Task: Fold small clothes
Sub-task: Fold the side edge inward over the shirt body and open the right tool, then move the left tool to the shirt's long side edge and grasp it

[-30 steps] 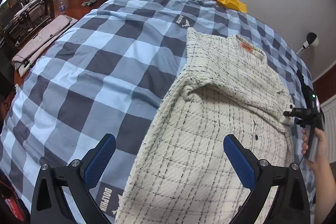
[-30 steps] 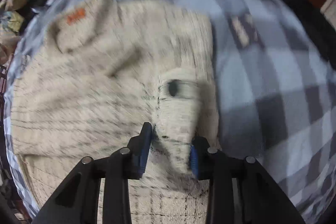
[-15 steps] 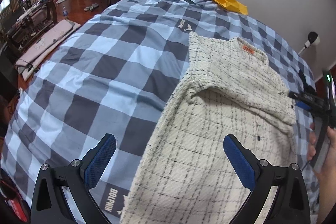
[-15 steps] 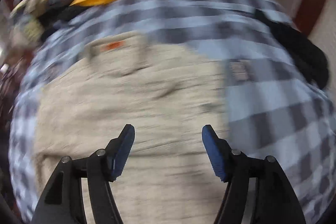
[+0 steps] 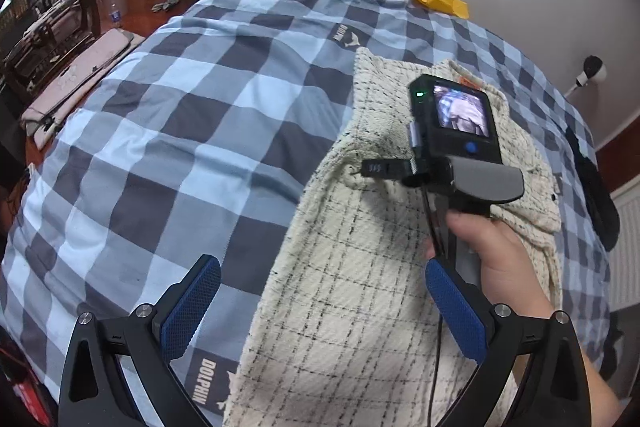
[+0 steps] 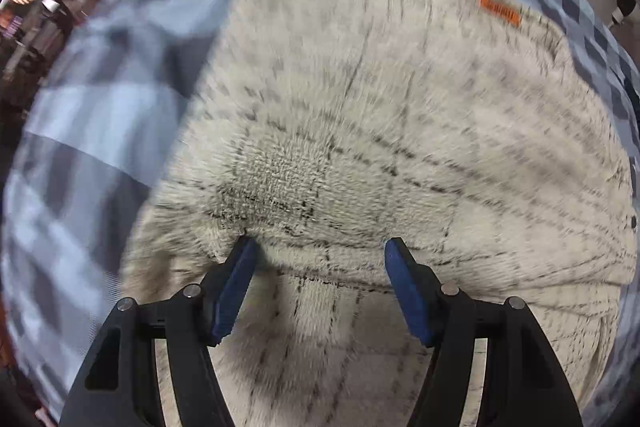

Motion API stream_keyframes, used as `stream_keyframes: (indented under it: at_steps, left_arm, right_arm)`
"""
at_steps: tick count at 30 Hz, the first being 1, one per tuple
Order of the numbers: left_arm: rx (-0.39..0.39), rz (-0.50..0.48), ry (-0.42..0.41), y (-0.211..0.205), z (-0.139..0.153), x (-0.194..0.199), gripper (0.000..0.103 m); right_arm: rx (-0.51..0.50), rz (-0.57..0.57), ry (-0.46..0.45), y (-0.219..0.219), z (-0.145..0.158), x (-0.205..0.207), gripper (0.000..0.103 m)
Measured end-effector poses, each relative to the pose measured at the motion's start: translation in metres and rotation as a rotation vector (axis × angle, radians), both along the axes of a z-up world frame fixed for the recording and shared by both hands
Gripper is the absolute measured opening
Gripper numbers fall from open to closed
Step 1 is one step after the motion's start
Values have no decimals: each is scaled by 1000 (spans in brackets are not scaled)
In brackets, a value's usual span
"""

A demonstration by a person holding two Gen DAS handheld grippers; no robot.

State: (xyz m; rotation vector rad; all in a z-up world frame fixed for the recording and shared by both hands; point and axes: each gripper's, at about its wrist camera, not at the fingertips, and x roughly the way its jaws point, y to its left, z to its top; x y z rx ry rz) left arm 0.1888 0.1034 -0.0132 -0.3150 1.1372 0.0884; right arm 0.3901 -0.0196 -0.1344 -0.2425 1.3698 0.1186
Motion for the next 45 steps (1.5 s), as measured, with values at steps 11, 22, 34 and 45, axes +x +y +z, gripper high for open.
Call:
stream_keyframes:
  at_steps: [11, 22, 34, 45]
  left_arm:
    - [155, -26, -20, -13, 5, -8, 103]
    - [240, -204, -60, -52, -3, -59, 103]
    - [417, -338, -95, -63, 0, -120, 103]
    - [465, -248, 84, -2, -36, -120, 103]
  right_arm:
    - [306, -50, -145, -145, 135, -99, 64]
    - [63, -177, -160, -281, 229, -243, 64]
    - [17, -141, -287, -321, 331, -305, 102]
    - [138, -300, 109, -320, 132, -262, 102]
